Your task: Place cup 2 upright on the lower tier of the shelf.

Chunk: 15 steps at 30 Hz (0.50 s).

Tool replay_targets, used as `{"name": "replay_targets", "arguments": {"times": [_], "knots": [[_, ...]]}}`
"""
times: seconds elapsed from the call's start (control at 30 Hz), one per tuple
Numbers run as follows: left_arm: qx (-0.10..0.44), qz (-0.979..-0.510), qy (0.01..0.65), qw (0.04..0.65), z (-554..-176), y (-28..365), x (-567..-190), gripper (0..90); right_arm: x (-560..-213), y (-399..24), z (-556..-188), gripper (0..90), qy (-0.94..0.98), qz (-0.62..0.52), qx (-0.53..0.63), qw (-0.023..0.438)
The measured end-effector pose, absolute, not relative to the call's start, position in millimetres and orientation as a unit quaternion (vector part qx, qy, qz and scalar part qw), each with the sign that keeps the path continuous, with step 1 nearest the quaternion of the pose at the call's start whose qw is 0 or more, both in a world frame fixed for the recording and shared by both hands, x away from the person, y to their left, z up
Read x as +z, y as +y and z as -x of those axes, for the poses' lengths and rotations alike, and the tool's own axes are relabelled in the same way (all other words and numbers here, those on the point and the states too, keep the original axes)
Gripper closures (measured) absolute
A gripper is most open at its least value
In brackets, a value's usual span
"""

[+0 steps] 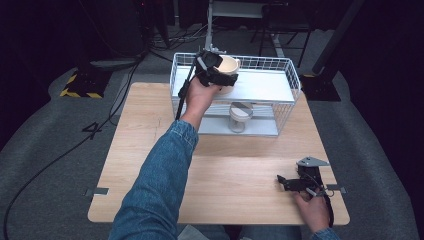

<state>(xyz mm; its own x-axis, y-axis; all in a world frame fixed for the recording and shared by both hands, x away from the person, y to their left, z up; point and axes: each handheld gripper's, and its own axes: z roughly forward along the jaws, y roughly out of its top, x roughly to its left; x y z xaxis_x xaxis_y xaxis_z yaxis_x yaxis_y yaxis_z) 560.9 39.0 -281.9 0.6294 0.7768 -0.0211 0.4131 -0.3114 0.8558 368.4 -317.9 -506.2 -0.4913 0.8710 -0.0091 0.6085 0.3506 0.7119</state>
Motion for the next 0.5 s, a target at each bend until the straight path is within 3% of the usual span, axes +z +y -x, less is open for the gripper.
{"name": "replay_targets", "arguments": {"times": [0.5], "knots": [[0.2,-0.777,0.387,0.455,-564.0,40.1,-286.4,7.7,-506.2,-317.9,-368.4,0.2,0.797,-0.464,0.331,0.198]]}}
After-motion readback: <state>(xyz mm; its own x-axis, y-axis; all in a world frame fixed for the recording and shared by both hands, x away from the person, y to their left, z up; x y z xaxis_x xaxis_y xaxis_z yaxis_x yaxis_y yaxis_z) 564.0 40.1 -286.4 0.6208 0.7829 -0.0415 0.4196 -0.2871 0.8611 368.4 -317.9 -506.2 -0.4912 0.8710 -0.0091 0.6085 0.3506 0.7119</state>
